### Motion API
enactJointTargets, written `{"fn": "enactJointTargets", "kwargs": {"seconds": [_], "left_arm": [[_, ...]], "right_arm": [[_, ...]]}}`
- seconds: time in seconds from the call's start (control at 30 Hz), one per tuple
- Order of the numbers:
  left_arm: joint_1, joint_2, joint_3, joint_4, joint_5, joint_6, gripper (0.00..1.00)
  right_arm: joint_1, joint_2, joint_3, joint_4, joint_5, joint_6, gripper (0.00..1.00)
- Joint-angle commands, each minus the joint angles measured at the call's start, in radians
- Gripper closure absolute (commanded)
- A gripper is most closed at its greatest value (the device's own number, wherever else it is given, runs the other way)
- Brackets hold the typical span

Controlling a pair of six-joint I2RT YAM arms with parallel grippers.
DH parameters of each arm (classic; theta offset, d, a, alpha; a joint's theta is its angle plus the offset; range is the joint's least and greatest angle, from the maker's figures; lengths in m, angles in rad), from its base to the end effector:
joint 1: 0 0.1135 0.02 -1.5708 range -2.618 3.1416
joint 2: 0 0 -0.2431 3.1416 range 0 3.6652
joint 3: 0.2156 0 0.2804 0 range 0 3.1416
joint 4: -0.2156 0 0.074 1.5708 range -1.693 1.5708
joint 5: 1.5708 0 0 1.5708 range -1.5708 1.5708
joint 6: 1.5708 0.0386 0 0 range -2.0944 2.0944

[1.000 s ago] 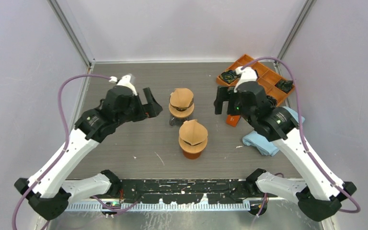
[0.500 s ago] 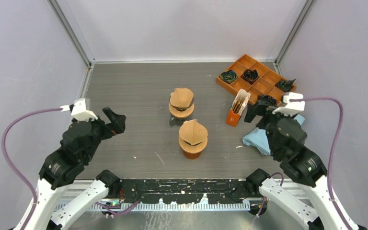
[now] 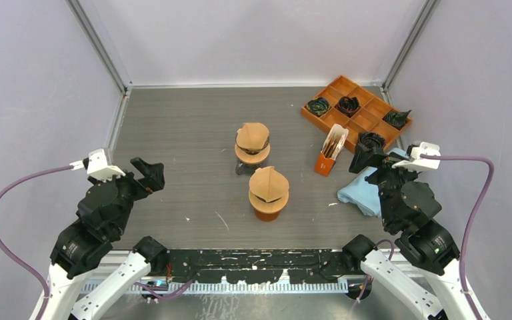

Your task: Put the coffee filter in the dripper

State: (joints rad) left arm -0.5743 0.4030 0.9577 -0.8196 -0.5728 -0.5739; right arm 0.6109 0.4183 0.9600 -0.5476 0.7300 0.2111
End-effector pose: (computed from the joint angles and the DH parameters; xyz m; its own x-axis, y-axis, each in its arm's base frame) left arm 0.0956 -0.0369 0.3762 -0.1940 -0.4179 -0.8875 -0.1047 0.9084 -0.4048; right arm 0.1003 0.0388 0.4043 0.0202 0.2047 -0.9786 0.1172 0.9716 0.2057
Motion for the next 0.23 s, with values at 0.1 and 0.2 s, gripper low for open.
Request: {"fn": "enactJointTargets", "kwargs": {"seconds": [0.1,0.2], "left_arm": [[0.004,-0.007,0.006,0.045,-0.028,0.005,0.01],[0.005,-0.012,0.005,0.044,-0.031,0.009,0.01]], "right_arm": [[-0.002,0.002,-0.009,0.076,0.031,-0.014,0.00],[-0.003,0.015,-0.005,0.076,0.031,-0.018,0.00]]}}
